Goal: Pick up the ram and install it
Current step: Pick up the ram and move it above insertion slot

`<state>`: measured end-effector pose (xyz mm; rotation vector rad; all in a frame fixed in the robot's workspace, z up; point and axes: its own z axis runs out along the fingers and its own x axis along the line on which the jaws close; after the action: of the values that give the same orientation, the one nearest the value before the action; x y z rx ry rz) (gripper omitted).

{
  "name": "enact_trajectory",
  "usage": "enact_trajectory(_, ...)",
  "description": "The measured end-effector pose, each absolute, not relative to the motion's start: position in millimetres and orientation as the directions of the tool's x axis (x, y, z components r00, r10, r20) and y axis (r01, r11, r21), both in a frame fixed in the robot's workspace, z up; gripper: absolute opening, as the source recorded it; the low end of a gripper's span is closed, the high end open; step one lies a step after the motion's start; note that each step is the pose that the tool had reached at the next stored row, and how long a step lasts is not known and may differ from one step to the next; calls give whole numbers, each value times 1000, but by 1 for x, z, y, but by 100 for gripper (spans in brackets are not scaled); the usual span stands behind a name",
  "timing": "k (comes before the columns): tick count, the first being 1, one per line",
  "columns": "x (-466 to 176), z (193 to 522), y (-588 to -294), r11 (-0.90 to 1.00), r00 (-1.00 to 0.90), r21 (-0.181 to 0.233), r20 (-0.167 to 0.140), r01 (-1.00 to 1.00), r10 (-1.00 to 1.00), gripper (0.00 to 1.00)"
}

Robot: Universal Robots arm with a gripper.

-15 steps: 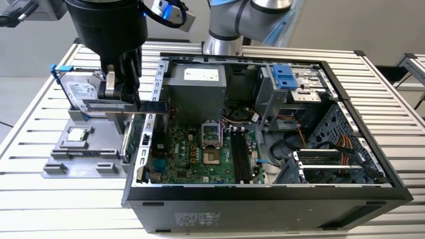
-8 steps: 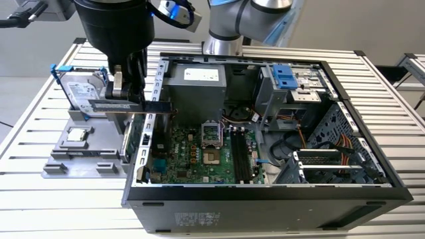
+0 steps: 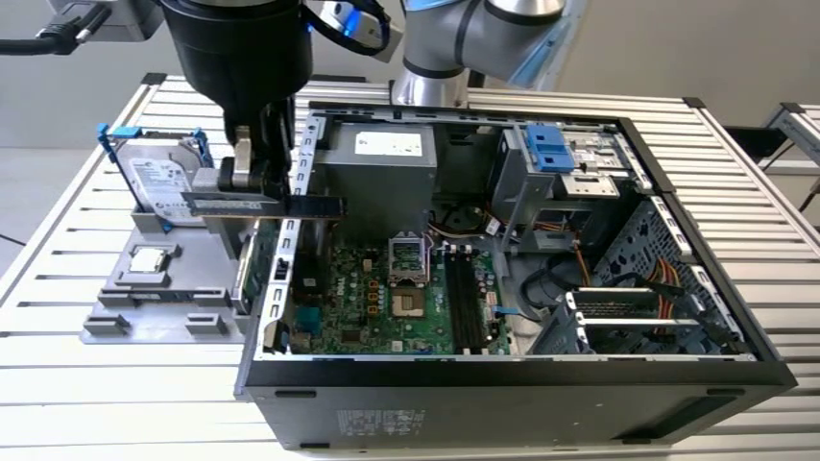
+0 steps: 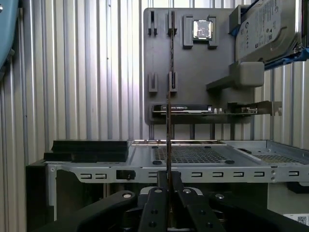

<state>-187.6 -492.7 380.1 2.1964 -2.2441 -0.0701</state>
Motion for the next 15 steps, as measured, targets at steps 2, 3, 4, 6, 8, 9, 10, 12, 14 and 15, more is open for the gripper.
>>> enact_trajectory(2, -185, 380, -493, 21, -22, 32, -31, -999, -999, 0)
enact_trajectory(3, -184, 380, -493, 21, -22, 32, -31, -999, -999, 0)
enact_trajectory(4, -183, 380, -493, 21, -22, 32, -31, -999, -999, 0)
enact_trajectory(6, -181, 380, -493, 21, -22, 32, -31, -999, -999, 0)
enact_trajectory(8, -178, 380, -493, 21, -22, 32, -31, -999, -999, 0)
enact_trajectory(9, -177, 380, -493, 21, -22, 32, -31, -999, -999, 0)
enact_trajectory(10, -176, 380, -493, 21, -22, 32, -31, -999, -999, 0)
enact_trajectory(12, -174, 380, -493, 21, -22, 32, -31, -999, -999, 0)
enact_trajectory(14, -173, 380, -493, 21, -22, 32, -31, -999, -999, 0)
enact_trajectory(15, -172, 380, -493, 21, -22, 32, -31, -999, -999, 0)
